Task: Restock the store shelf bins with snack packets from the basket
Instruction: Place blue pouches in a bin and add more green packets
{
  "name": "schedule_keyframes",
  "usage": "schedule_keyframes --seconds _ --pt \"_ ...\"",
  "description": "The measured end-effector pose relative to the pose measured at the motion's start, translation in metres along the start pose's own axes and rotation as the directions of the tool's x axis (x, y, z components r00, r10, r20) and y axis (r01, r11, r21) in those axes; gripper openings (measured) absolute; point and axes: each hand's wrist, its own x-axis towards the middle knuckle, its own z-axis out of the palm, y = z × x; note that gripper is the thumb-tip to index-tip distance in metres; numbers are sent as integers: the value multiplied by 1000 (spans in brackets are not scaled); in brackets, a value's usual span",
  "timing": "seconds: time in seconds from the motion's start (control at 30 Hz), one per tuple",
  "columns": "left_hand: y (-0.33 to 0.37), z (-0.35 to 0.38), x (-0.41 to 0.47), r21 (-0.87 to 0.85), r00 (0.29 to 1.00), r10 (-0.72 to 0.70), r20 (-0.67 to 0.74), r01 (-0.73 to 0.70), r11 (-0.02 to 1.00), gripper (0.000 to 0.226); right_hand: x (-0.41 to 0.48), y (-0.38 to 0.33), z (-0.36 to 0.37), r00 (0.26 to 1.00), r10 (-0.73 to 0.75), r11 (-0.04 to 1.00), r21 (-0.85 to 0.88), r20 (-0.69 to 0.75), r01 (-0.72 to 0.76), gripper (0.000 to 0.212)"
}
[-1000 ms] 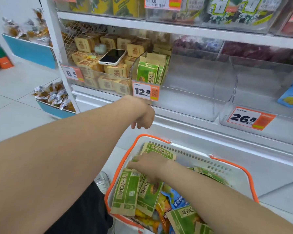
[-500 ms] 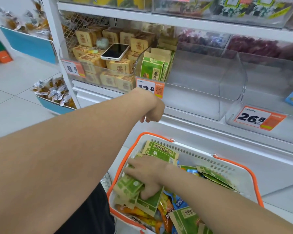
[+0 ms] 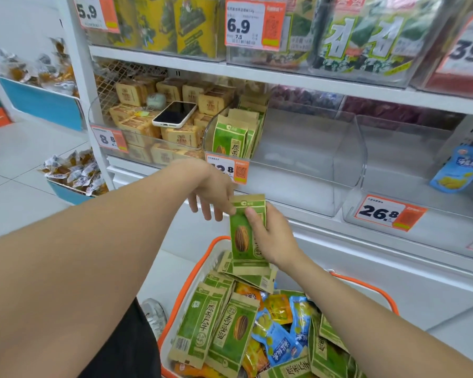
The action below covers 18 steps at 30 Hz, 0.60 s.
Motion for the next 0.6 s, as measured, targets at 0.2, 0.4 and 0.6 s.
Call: schedule_keyframes --seconds 0.2,0.4,0.6 --pt "6 -5 -4 -324 975 161 -151 -202 924 25 10 -18 -13 954 25 1000 12 -297 -23 57" --pt "10 -18 -13 -357 848 235 -475 -429 829 34 21 -45 -33 937 -53 997 42 -344 72 18" --pt "0 -31 -10 -369 583 11 -812 -528 765 22 43 -77 -42 885 -125 989 17 -449 148 18"
